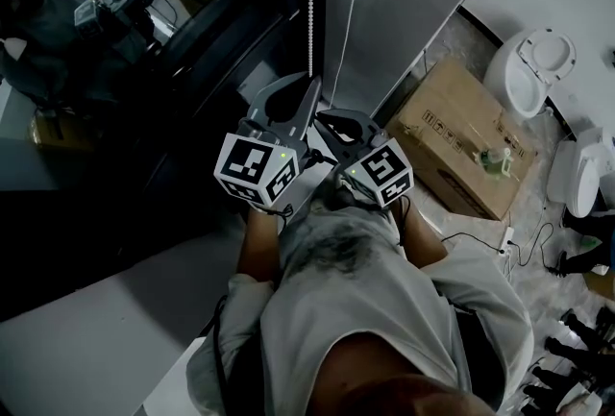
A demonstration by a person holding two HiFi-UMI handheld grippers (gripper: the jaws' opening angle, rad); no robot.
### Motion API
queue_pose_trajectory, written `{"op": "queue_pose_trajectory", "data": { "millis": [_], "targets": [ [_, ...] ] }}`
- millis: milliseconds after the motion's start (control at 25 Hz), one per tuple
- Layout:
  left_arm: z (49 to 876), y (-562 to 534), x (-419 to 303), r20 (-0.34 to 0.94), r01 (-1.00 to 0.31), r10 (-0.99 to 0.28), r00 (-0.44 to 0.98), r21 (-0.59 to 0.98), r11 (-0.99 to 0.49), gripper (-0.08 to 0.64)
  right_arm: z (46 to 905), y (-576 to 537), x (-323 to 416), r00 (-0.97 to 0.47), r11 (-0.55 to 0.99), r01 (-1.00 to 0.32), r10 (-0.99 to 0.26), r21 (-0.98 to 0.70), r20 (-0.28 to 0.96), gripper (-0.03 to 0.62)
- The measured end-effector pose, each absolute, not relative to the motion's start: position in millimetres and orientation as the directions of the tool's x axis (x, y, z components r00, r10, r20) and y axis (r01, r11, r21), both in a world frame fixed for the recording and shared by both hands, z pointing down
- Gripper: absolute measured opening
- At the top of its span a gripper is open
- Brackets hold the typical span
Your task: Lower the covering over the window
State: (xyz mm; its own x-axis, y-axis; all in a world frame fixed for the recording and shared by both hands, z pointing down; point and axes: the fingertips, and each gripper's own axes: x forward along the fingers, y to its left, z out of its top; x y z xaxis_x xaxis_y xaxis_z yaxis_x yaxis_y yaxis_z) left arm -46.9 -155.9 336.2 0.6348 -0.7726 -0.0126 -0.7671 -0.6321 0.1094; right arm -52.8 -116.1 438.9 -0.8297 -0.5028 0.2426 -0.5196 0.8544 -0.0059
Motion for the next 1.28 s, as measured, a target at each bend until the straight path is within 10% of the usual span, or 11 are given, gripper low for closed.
{"op": "queue_pose_trajectory", "data": {
  "millis": [440,840,1280],
  "targets": [
    [337.3,-155.6,-52.2,-0.021,-0.782,-0.788,0.615,0.110,-0.613,0.015,350.8,-110.8,-25.5,-0.887,0.887,-0.462,-0.462,-0.005,0.030,0.112],
    [335.5,-152.7,-39.4,-0.024,-0.771,-0.776,0.630,0.099,-0.629,0.015,223.7,-140.5,-19.9,-0.856,0.869,-0.488,-0.459,0.081,-0.236,0.112],
    [335.6,-146.8,-27.0,-0.032,-0.751,-0.756,0.654,0.092,-0.654,0.015,196.7,-157.2,-37.9,-0.855,0.861,-0.491,-0.447,0.133,-0.264,0.040]
  ]
}}
